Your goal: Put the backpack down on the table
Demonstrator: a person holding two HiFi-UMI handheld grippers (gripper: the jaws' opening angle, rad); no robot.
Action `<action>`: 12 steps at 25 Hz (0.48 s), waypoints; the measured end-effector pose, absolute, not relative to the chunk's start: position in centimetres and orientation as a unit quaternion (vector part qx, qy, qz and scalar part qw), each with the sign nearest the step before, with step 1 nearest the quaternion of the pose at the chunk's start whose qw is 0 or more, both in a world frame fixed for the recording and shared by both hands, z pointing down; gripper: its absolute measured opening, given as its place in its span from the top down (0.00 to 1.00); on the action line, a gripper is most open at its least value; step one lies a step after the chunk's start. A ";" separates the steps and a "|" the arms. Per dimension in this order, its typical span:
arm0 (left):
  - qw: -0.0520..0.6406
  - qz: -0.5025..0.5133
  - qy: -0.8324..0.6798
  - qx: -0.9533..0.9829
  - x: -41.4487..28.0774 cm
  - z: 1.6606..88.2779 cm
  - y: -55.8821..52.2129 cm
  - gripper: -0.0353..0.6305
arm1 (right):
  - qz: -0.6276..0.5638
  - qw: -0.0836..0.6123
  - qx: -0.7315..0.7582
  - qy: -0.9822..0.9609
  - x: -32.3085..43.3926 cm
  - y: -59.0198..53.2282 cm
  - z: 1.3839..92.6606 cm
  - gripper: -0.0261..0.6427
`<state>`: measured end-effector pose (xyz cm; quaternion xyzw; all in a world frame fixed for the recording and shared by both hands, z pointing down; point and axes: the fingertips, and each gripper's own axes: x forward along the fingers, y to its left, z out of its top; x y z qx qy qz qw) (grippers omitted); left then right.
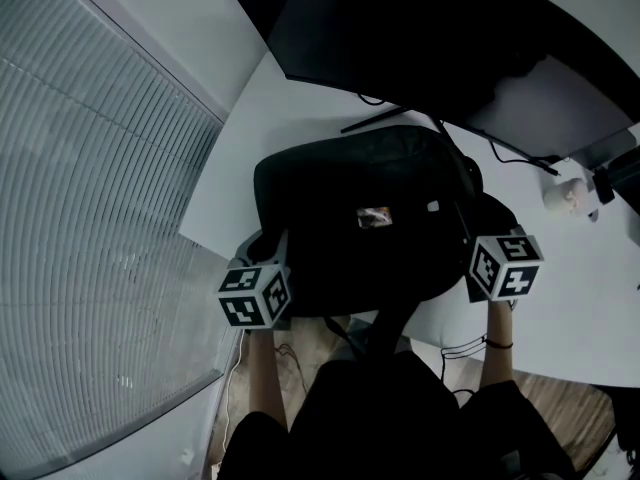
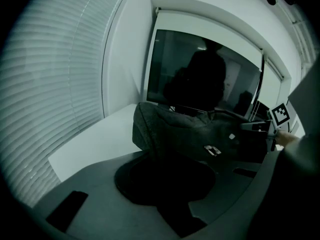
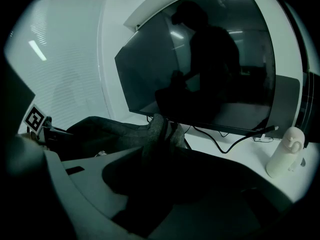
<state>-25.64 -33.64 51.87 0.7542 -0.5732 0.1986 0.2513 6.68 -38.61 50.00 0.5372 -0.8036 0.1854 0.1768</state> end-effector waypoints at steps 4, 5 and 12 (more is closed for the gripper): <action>0.261 0.205 -0.569 0.752 -25.7 52.6 -34.0 0.86 | 0.191 0.188 0.537 -0.800 6.7 -38.9 50.8 0.76; 0.264 0.207 -0.568 0.752 -25.8 52.8 -34.1 0.86 | 0.192 0.190 0.537 -0.799 6.7 -39.0 51.0 0.76; 0.274 0.223 -0.569 0.743 -26.0 53.9 -34.5 0.82 | 0.210 0.203 0.540 -0.789 7.4 -39.1 52.7 0.76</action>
